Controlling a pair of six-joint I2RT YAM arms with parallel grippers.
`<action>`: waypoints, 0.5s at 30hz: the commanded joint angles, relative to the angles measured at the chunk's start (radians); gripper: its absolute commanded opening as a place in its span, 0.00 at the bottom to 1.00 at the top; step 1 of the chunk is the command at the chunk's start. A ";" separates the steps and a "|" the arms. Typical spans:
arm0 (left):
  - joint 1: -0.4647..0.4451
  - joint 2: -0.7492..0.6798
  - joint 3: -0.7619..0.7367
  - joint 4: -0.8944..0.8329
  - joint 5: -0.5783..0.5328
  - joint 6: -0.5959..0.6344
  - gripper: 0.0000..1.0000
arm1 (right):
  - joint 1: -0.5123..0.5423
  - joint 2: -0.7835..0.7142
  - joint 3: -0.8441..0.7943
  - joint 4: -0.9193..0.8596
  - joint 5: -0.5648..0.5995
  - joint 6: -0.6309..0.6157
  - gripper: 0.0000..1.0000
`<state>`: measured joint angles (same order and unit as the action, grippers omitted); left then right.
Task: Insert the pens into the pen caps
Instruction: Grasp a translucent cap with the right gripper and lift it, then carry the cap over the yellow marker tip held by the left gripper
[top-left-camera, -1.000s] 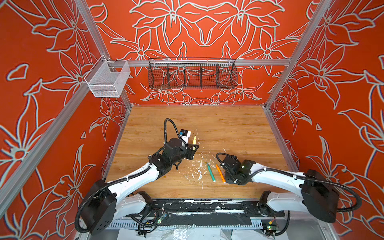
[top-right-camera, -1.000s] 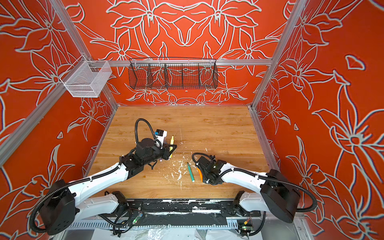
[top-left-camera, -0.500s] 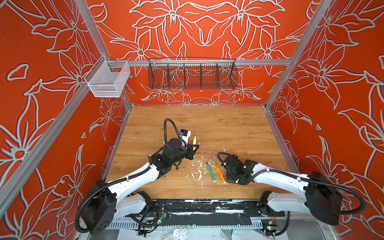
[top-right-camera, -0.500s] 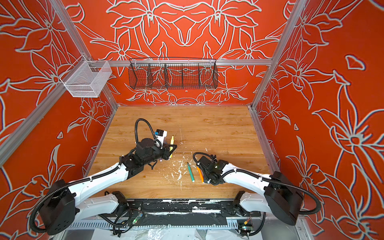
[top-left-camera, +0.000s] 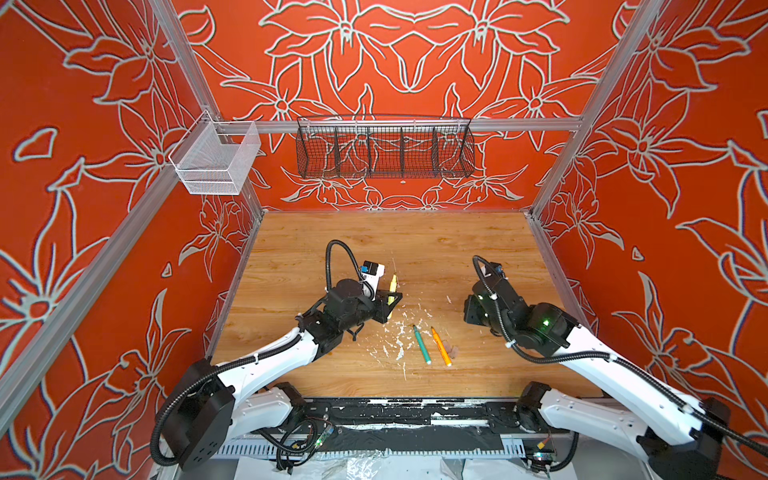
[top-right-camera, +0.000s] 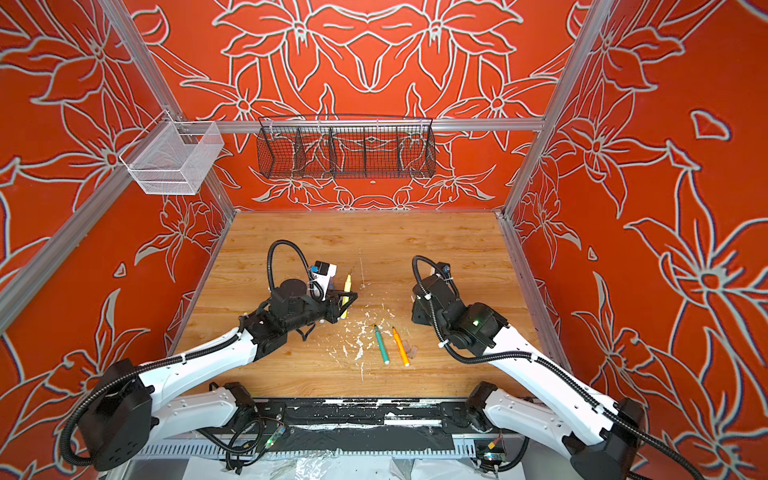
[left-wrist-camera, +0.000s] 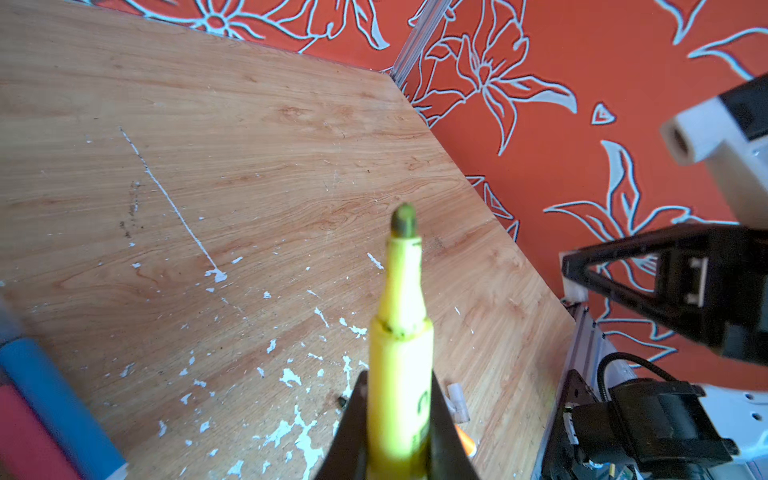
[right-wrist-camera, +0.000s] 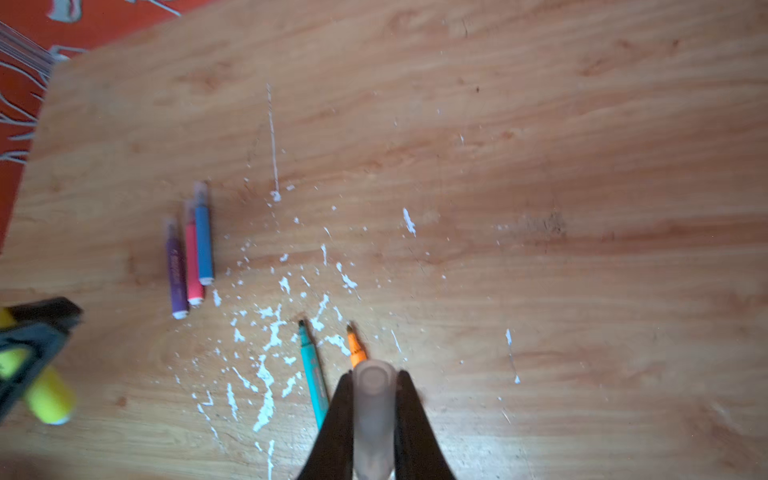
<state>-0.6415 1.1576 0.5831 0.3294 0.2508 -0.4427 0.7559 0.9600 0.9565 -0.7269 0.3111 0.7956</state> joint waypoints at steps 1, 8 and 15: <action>0.000 0.019 0.009 0.058 0.059 0.008 0.00 | -0.007 0.001 0.061 0.095 0.079 -0.055 0.08; -0.003 0.067 0.028 0.091 0.154 -0.007 0.00 | -0.020 -0.070 0.022 0.336 0.192 -0.179 0.09; -0.042 0.177 0.091 0.100 0.264 -0.006 0.00 | -0.069 -0.178 -0.190 0.534 0.133 -0.196 0.09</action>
<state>-0.6624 1.3052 0.6323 0.3828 0.4355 -0.4500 0.6979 0.8032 0.8280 -0.3176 0.4629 0.6338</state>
